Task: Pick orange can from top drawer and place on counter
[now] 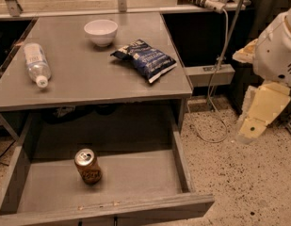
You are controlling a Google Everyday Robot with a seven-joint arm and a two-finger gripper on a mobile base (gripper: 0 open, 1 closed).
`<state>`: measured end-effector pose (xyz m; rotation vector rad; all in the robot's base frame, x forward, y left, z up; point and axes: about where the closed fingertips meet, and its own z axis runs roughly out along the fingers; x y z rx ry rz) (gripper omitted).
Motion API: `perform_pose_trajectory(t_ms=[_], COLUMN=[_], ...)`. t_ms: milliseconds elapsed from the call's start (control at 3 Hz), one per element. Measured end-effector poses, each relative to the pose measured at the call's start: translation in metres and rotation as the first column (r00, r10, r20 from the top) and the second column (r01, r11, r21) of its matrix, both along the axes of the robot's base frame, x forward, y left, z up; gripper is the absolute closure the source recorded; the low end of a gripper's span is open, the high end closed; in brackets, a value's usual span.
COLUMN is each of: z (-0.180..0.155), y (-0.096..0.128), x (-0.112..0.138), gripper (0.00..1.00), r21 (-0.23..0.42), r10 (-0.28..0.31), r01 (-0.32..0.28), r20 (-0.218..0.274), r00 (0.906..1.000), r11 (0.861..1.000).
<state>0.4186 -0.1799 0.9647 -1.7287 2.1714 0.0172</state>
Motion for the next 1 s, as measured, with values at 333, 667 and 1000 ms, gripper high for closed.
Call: perform_pose_trajectory(t_ms=[333, 667, 1000], z=[0.0, -0.027, -0.061], y=[0.0, 0.019, 0.057], x=[0.0, -0.006, -0.009], gripper=[0.0, 0.0, 0.0], r21=[0.0, 0.034, 0.101], r10=[0.0, 0.041, 0.102], r01=[0.0, -0.04, -0.094], r20=[0.0, -0.029, -0.067], r00=[1.0, 0.9987, 0.9925], r11=[1.0, 0.999, 0.99])
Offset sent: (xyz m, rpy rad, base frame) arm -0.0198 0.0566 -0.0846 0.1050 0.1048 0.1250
